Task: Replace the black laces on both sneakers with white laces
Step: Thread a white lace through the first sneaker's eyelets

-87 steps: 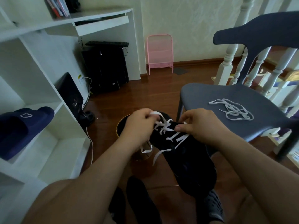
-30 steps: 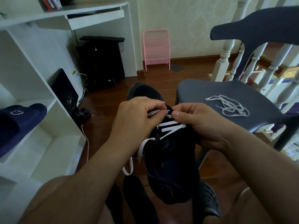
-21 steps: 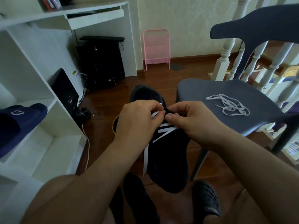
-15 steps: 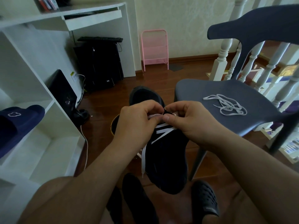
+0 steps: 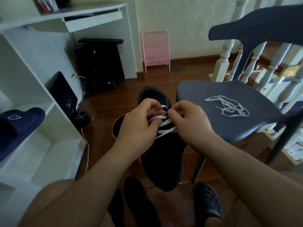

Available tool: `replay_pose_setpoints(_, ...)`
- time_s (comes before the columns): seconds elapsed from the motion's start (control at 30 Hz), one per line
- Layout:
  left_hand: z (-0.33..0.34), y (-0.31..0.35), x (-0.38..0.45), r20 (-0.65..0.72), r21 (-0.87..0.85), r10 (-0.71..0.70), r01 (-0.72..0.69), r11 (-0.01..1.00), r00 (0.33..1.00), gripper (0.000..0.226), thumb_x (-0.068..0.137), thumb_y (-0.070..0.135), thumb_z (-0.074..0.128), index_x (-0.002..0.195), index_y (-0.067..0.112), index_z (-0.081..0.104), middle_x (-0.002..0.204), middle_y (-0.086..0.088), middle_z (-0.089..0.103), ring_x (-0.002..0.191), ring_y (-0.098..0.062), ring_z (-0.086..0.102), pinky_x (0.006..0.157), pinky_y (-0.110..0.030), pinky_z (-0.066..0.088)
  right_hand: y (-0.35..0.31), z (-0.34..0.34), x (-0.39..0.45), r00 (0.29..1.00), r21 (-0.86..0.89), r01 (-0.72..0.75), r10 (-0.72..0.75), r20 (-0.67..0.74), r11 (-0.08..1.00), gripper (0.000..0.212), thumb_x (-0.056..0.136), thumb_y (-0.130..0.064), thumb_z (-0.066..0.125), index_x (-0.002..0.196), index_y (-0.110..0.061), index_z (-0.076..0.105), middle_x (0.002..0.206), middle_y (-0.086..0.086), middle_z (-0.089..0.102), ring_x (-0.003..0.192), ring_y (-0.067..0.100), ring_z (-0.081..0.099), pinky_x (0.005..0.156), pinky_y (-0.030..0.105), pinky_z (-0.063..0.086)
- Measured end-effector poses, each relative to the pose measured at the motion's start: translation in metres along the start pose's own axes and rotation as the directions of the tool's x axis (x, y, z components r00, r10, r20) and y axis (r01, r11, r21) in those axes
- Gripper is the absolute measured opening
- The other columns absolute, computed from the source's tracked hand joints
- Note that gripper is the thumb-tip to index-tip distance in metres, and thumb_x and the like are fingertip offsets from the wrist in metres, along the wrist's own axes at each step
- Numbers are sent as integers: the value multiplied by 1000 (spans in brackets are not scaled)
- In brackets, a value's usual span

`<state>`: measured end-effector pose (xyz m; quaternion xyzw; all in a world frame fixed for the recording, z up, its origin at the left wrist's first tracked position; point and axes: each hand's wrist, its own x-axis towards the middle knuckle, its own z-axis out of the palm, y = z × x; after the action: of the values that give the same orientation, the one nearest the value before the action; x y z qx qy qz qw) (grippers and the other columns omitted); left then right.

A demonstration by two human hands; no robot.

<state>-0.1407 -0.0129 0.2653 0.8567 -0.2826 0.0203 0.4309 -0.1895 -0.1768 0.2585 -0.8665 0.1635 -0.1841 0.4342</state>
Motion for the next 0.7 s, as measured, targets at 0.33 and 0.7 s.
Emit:
replay_pose_setpoints(0.33, -14, -15, 1, 172, 5, -360, 365, 931, 917, 46, 85, 75, 63, 98, 31, 68, 95, 10, 72, 89, -9, 69, 84, -41, 61, -5, -8, -8, 985, 104, 90, -73, -158, 991, 16, 100, -31, 64, 85, -25, 62, 68, -2, 61, 60, 4, 55, 55, 14, 41)
replay_pose_setpoints(0.7, -1, -23, 2, -75, 74, -198, 203, 976, 977, 18, 107, 31, 53, 91, 23, 53, 74, 2, 59, 53, -6, 47, 49, -21, 34, -12, -3, 1, 952, 624, -294, 279, 126, 724, 24, 106, -18, 54, 83, -16, 57, 60, -1, 56, 53, 15, 46, 52, 28, 38)
